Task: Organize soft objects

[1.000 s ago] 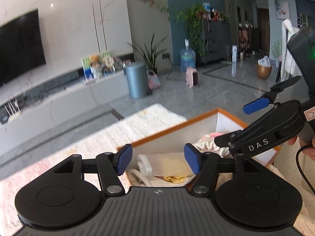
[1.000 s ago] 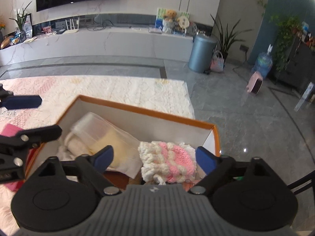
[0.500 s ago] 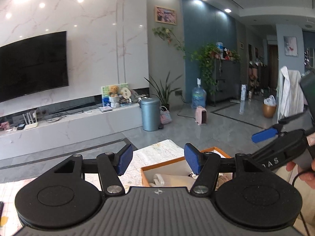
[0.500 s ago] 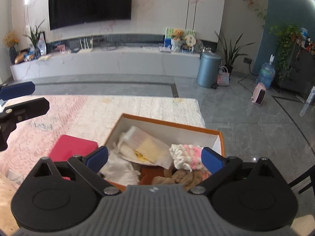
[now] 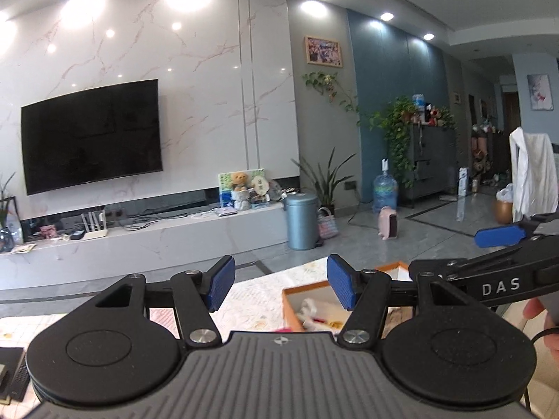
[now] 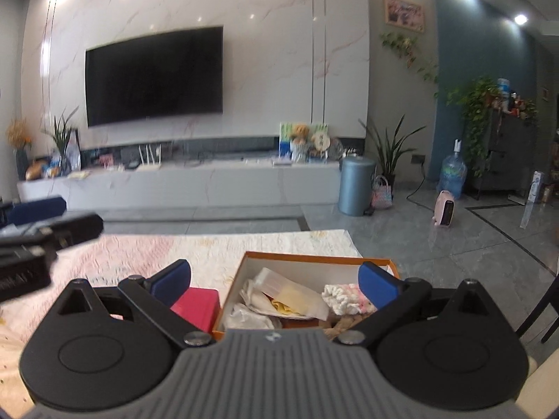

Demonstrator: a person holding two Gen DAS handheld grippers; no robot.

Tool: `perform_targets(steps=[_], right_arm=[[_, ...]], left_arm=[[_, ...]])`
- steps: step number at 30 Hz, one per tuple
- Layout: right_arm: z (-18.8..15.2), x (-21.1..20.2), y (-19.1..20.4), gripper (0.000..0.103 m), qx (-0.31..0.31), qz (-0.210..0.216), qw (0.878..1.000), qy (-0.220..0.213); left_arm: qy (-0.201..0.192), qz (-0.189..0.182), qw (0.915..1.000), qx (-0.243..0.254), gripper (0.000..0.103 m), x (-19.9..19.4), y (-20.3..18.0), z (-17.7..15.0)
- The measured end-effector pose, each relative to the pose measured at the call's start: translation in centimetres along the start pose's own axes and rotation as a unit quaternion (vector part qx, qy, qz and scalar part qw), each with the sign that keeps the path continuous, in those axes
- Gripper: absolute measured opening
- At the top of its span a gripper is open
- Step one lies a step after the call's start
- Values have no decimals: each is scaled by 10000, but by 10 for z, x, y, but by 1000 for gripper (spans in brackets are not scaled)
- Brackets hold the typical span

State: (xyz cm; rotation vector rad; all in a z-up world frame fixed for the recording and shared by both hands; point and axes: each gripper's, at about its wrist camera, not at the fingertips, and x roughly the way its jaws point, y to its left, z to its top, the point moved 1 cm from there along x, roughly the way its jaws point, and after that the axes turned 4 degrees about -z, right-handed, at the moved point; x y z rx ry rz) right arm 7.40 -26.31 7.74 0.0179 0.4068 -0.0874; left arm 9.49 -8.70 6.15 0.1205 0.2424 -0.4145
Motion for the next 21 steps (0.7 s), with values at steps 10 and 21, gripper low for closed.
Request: perform_targets(steps=[10, 21], right_arm=[[-51, -17, 11, 100, 264, -433, 9981, -335], [-125, -2, 16, 100, 229, -696, 9968, -310]], left_arm=[[-161, 535, 9984, -97, 87, -12, -11, -49], [615, 625, 9939, -669, 100, 13, -1, -100]])
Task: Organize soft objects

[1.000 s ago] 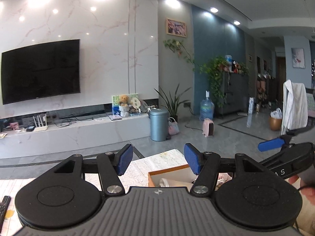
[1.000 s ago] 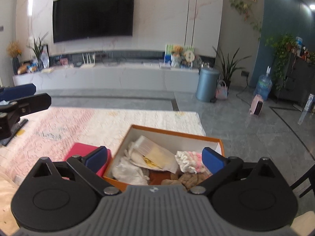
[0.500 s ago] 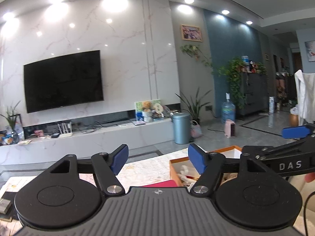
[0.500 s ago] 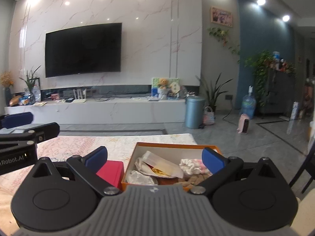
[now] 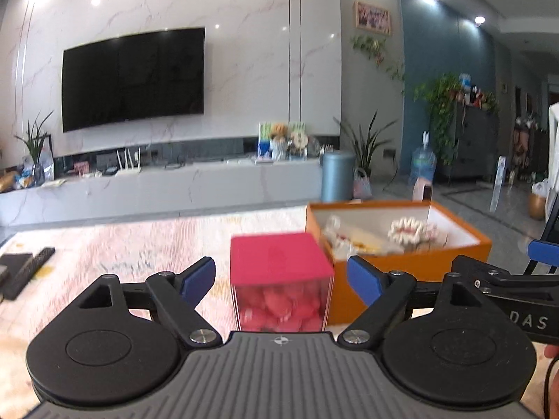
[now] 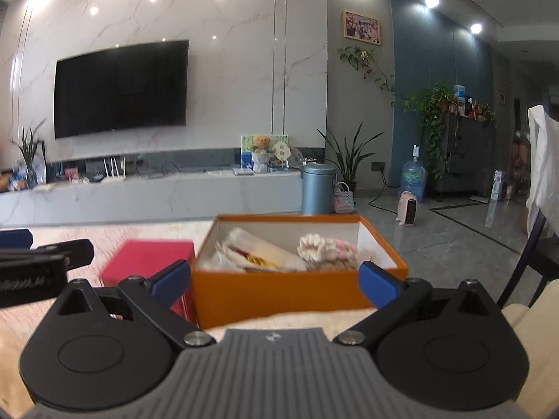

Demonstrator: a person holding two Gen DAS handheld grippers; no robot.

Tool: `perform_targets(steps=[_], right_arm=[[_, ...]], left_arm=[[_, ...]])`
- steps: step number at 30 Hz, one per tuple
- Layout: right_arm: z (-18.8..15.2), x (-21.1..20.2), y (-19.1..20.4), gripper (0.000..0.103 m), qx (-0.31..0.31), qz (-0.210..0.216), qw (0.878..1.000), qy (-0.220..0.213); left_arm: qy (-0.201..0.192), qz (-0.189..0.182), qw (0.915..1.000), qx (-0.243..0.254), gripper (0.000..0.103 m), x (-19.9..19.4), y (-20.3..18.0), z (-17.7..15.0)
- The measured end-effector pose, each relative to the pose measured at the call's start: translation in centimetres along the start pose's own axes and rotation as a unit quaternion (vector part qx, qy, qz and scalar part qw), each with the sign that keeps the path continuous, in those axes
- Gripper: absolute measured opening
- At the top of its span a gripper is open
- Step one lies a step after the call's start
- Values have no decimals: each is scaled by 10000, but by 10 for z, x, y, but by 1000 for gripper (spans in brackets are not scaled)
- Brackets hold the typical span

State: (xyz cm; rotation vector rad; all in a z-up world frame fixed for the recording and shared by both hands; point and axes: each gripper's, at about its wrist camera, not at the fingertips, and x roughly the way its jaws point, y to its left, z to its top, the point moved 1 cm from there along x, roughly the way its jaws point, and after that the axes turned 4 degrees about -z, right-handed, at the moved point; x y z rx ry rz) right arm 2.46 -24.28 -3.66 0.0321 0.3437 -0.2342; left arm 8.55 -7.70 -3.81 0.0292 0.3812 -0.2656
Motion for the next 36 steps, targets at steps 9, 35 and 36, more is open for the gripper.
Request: perform_targets(steps=[9, 35, 36], right_arm=[[-21, 16, -11, 100, 367, 132, 9989, 271], [-24, 32, -18, 100, 489, 39, 9969, 616], [-24, 32, -18, 100, 482, 37, 9969, 619]], left_arm=[[587, 136, 9982, 21, 100, 14, -11, -27], [698, 305, 9970, -162, 100, 10, -2, -35], [695, 306, 9970, -163, 100, 9, -2, -35]])
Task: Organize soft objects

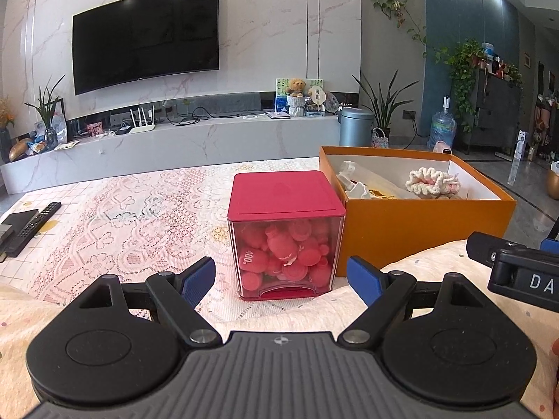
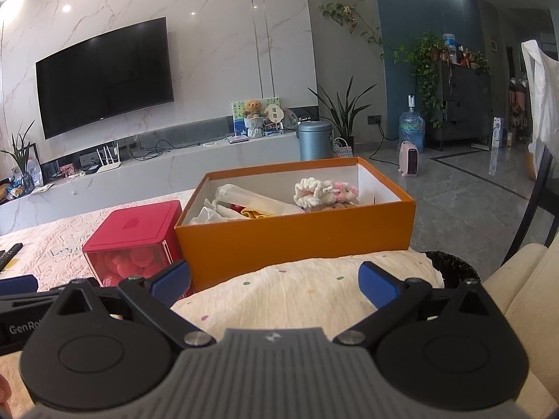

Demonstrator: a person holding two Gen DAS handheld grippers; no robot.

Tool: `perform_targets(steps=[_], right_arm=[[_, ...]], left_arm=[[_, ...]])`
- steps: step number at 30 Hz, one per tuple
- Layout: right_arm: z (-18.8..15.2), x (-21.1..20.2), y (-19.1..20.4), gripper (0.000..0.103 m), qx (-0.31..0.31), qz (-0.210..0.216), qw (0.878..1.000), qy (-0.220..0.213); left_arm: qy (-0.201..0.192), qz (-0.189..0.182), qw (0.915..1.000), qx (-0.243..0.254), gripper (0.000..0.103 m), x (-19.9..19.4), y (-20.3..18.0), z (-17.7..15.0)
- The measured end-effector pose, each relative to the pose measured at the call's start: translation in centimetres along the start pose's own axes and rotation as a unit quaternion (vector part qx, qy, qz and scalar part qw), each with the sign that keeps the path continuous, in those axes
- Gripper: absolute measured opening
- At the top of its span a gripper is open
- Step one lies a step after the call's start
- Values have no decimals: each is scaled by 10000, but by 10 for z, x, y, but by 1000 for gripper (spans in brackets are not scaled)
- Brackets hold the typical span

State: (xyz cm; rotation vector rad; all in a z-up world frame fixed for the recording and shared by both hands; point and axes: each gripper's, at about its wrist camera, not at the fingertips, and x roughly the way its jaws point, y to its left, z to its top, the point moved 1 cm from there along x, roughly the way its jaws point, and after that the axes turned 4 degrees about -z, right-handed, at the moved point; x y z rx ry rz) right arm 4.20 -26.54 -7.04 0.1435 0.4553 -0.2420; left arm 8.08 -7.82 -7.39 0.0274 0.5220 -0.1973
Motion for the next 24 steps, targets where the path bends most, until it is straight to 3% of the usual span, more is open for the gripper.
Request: perform_targets(steps=[24], right_arm=[[0, 0, 1, 100, -31, -12, 10000, 33]], left_arm=[[21, -41, 9999, -110, 100, 1, 2, -1]])
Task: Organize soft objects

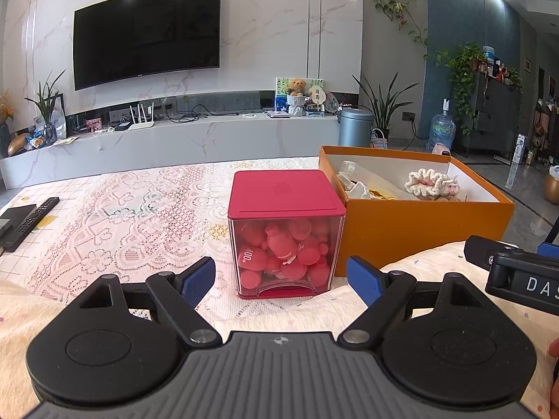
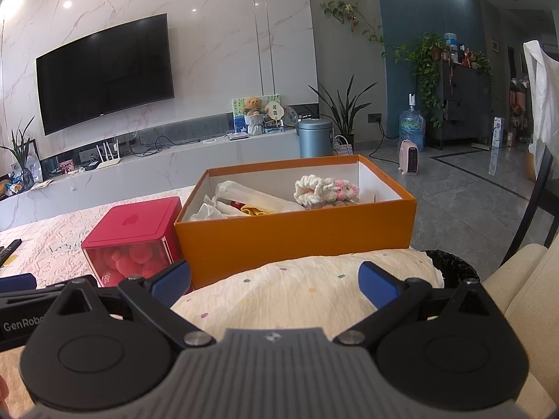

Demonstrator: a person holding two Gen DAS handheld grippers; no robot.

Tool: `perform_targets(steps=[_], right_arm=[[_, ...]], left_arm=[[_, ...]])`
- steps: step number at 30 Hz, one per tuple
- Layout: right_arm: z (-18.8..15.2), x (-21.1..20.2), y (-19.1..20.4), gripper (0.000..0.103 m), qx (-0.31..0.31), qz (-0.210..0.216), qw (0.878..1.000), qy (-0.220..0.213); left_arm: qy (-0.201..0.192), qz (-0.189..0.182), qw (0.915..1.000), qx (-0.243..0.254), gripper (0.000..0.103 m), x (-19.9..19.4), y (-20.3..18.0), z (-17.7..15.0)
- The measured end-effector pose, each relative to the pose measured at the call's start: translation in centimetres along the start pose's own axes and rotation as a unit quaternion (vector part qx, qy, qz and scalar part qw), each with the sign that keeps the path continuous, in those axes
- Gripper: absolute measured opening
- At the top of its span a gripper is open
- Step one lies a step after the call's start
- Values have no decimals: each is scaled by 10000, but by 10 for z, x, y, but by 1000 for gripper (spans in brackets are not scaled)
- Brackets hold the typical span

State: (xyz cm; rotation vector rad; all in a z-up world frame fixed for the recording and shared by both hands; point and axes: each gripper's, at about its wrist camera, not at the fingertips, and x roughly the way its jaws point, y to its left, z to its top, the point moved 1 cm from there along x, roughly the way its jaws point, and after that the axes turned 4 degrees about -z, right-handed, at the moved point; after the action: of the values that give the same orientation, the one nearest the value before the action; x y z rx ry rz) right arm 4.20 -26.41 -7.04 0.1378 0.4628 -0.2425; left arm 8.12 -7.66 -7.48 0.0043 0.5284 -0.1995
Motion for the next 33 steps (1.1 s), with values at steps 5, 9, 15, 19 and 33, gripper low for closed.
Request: perform_targets(steps=[5, 9, 15, 19, 33], right_arm=[[0, 0, 0, 100, 1, 0, 10000, 1], [0, 0, 0, 100, 1, -1, 10000, -1], [0, 2, 0, 100, 6, 7, 10000, -8], [0, 1, 0, 100, 8, 7, 10000, -14], [-1, 2, 0, 100, 15, 16, 10000, -24]], left_arm=[[4, 4, 10000, -12, 100, 0, 0, 0], [-3, 1, 10000, 13, 100, 0, 0, -1], [-4, 1, 10000, 26, 100, 0, 0, -1], [-2, 14, 10000, 38, 100, 0, 0, -1], [16, 62, 10000, 41, 100, 1, 1, -2]])
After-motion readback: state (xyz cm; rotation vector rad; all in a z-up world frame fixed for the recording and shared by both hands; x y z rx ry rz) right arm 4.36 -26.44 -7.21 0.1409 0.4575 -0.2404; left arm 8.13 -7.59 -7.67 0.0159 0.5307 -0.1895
